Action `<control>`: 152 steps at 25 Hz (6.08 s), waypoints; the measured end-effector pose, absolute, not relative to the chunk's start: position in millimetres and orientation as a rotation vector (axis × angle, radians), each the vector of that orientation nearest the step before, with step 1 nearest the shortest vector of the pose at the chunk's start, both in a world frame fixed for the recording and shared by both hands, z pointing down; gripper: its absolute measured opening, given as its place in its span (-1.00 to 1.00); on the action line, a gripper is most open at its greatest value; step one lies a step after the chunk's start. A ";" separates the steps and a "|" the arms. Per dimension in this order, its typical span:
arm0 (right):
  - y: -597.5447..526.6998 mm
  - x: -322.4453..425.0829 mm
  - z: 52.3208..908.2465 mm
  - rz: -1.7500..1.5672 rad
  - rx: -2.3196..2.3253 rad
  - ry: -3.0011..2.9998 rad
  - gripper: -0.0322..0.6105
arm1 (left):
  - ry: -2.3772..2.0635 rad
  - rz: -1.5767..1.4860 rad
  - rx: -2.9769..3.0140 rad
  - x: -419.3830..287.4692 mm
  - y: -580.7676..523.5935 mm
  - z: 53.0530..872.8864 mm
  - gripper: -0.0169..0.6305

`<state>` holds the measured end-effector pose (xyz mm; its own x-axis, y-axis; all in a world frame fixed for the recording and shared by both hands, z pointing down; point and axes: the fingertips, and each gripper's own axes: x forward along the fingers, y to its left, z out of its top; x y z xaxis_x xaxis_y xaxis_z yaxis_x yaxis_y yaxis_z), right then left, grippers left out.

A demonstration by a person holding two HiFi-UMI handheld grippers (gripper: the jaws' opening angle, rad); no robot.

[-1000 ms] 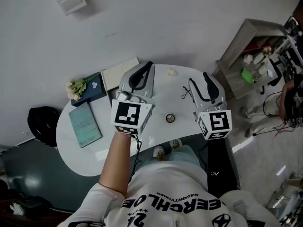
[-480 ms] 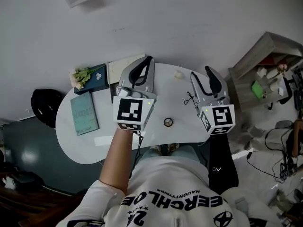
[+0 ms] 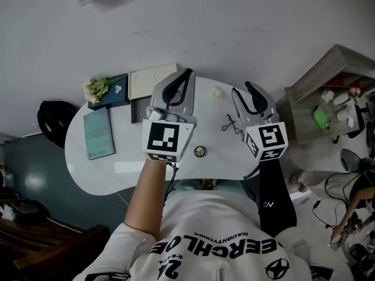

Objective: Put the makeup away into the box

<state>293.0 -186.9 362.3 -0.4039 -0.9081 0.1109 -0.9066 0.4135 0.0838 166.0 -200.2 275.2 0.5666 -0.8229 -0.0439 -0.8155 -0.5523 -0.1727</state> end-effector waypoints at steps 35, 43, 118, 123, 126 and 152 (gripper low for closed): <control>-179.8 309.6 660.0 0.590 1.204 -2.052 -0.76 | 1.595 -0.170 -2.638 121.8 -201.7 325.2 -0.95; -211.9 315.1 545.0 0.442 1.427 -2.282 -0.76 | 1.584 -0.125 -2.608 123.8 -205.3 306.8 -0.95; -251.3 46.0 577.2 0.468 1.276 -2.282 -0.75 | 1.535 -0.169 -2.659 -70.4 -232.0 336.4 -0.95; -249.4 44.8 596.2 0.504 1.250 -2.247 -0.75 | 1.537 -0.161 -2.671 -73.6 -232.5 338.7 -0.95; -251.0 43.0 593.7 0.485 1.249 -2.256 -0.75 | 1.534 -0.168 -2.674 -73.5 -234.3 340.2 -0.95; -245.8 47.4 610.0 0.440 1.179 -2.221 -0.39 | 1.542 -0.148 -2.709 -72.3 -239.8 347.4 -0.95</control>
<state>47.4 -245.8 610.0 -0.4407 -0.6402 0.6292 -0.8317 0.5549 -0.0179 -72.3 -239.8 347.4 0.5071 -0.8589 0.0720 -0.8569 -0.5114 -0.0648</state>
